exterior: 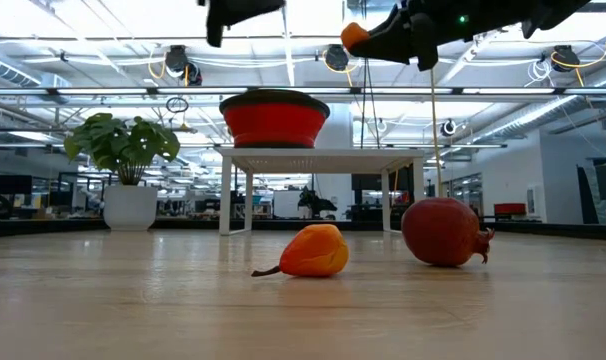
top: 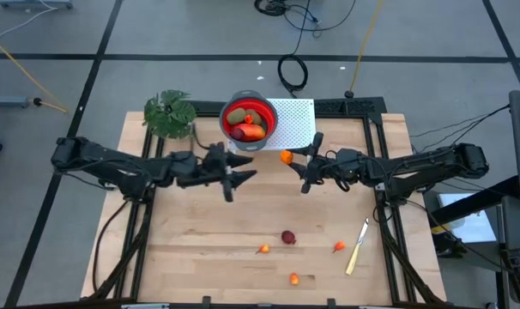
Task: Pick & Place Fruit
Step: Put the orange into the red strainer bowl
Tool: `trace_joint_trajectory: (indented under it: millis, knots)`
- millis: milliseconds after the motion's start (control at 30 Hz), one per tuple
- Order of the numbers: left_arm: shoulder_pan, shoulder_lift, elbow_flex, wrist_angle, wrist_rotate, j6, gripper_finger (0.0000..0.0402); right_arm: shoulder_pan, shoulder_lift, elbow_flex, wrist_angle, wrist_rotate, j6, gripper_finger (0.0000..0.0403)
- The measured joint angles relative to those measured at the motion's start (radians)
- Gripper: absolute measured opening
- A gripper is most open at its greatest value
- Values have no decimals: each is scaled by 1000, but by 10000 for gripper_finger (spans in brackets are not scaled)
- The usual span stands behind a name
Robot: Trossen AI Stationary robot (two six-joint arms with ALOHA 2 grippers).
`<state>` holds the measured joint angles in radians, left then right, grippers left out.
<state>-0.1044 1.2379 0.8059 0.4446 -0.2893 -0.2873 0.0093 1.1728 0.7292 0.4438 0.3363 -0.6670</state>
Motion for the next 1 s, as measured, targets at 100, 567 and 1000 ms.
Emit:
trace_joint_trajectory:
  millis: [100, 567, 1000]
  knots:
    - [24, 64, 69, -59, 0, -7, 212, 10, 0, 0, 0, 2, -3, 155]
    - [92, 294, 307, -186, 188, -6, 212, 64, 0, 1, 8, 56, -78, 155]
    - [130, 336, 359, -236, 204, -10, 212, 64, 2, -1, -7, 110, -78, 155]
